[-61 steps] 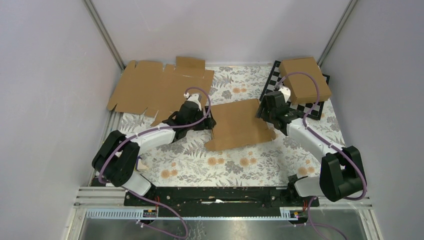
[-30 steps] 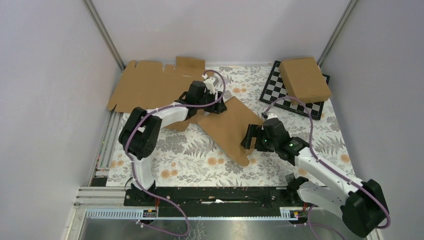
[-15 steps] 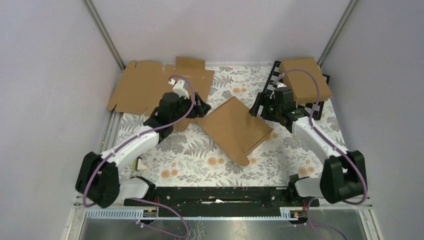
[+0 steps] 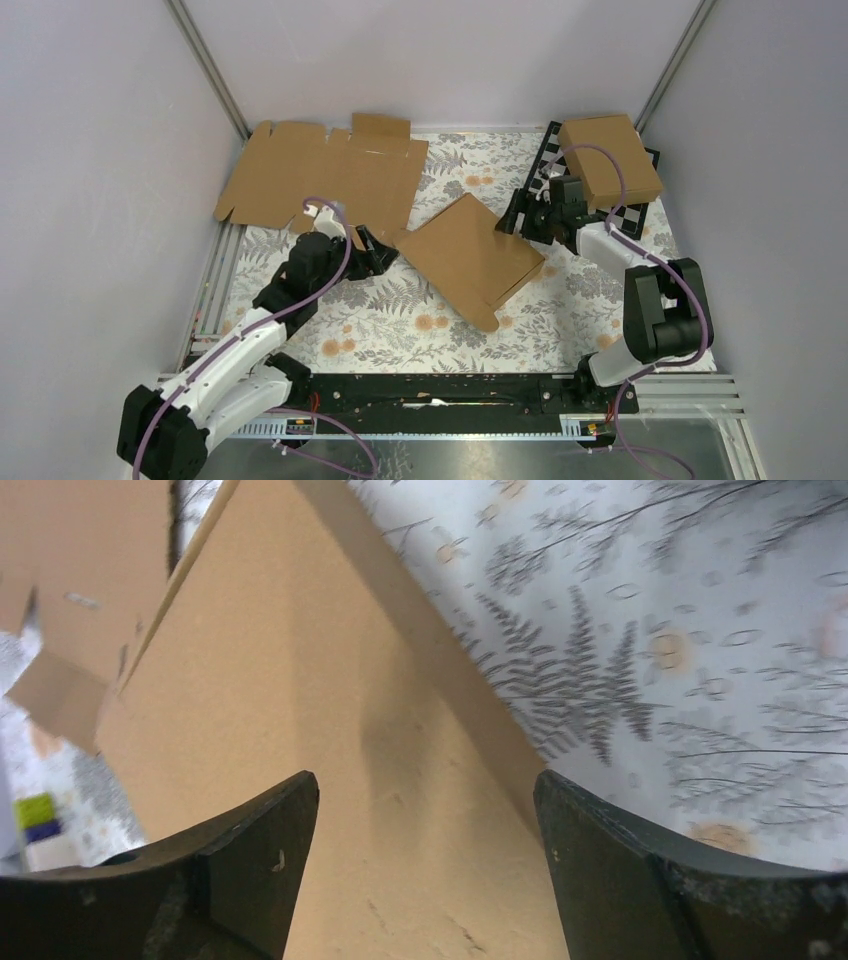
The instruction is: Fold the paper box
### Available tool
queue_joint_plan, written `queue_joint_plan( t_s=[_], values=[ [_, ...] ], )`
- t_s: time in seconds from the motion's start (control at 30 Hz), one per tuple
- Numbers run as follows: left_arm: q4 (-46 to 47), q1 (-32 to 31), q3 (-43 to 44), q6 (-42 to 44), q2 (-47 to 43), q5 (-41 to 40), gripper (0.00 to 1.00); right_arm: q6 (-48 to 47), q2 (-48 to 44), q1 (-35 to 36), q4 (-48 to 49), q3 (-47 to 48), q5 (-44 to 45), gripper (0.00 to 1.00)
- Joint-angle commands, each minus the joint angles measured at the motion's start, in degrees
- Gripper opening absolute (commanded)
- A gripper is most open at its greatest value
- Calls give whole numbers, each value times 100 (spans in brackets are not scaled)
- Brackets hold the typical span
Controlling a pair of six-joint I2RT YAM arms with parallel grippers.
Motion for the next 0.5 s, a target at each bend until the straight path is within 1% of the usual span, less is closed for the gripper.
queue_joint_plan(
  t_s=[0.0, 0.13, 0.23, 0.33, 0.4, 0.47],
  values=[
    [-251, 52, -27, -442, -338, -500, 76, 310, 140, 18, 827, -384, -1413, 81],
    [-198, 95, -141, -672, -273, -538, 75, 662, 23, 54, 1079, -725, -2190, 73],
    [-258, 109, -122, -669, -152, -519, 75, 865, -365, 140, 1296, -1192, -2385, 72],
    [-371, 109, -168, -697, -204, -423, 75, 758, -877, 168, 1200, -1514, -2290, 73],
    [-305, 111, -374, -742, -332, -346, 75, 574, -1146, 167, 941, -1553, -1851, 74],
    [-246, 109, -526, -762, -480, -306, 75, 539, -1263, 167, 901, -1540, -1455, 75]
  ],
)
